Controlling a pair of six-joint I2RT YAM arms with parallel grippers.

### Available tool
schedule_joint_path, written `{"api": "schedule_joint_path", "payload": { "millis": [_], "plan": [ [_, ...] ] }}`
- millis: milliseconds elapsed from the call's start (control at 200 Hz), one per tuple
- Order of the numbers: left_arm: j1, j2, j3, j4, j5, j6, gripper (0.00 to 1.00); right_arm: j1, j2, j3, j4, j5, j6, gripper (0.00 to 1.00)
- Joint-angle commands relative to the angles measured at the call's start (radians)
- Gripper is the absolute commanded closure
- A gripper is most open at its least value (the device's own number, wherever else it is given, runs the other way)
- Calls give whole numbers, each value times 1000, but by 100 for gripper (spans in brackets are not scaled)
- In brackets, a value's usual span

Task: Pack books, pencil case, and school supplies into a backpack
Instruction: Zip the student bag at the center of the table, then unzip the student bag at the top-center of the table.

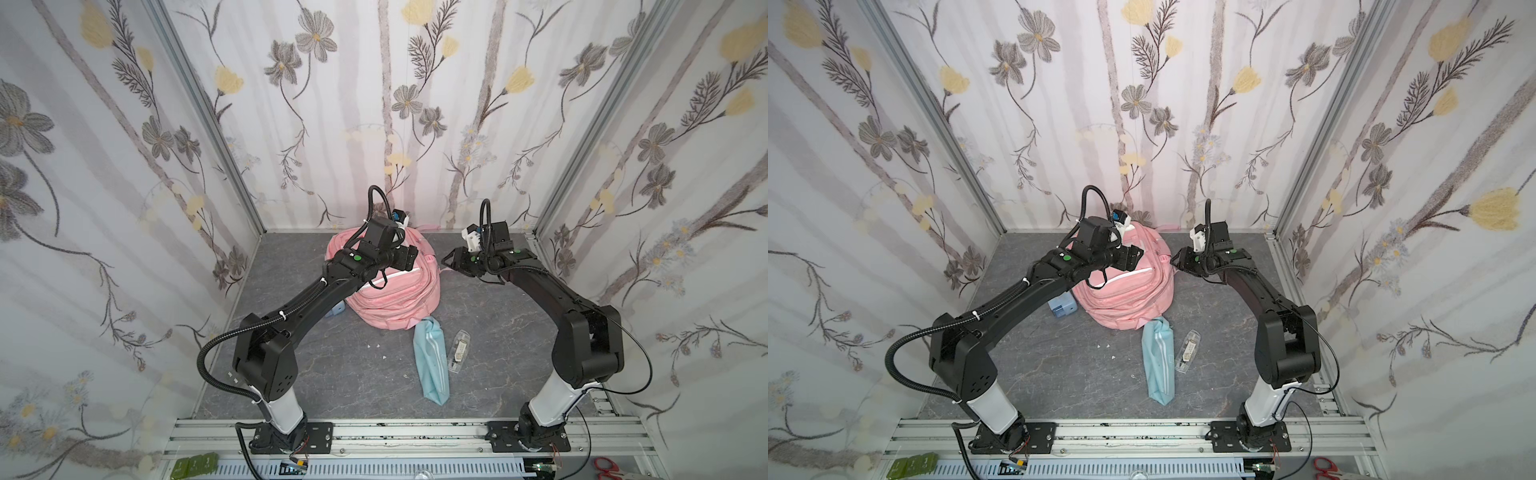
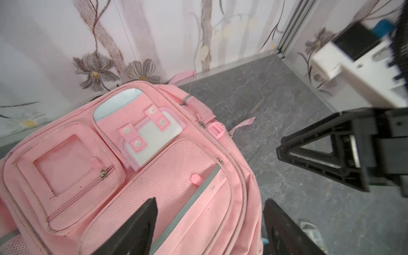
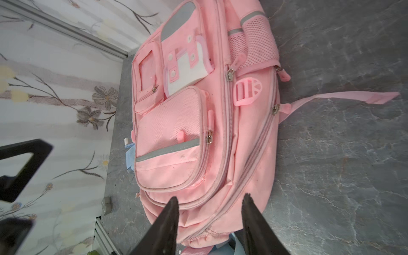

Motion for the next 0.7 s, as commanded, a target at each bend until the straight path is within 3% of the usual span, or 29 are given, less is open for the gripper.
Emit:
{"api": "schedule_joint_path", "payload": {
  "millis": [0, 320, 580, 695],
  "plan": [
    [-1, 67, 55, -100, 8, 133, 23, 16, 35, 39, 84, -6, -69, 54],
    [-29, 143, 30, -92, 34, 395, 17, -35, 170, 199, 91, 10, -65, 55],
    [-32, 192, 16, -109, 55, 508, 15, -39, 230, 276, 72, -44, -51, 56],
    [-35, 209, 12, -114, 1, 539, 18, -39, 242, 297, 53, -54, -53, 57]
  ]
}}
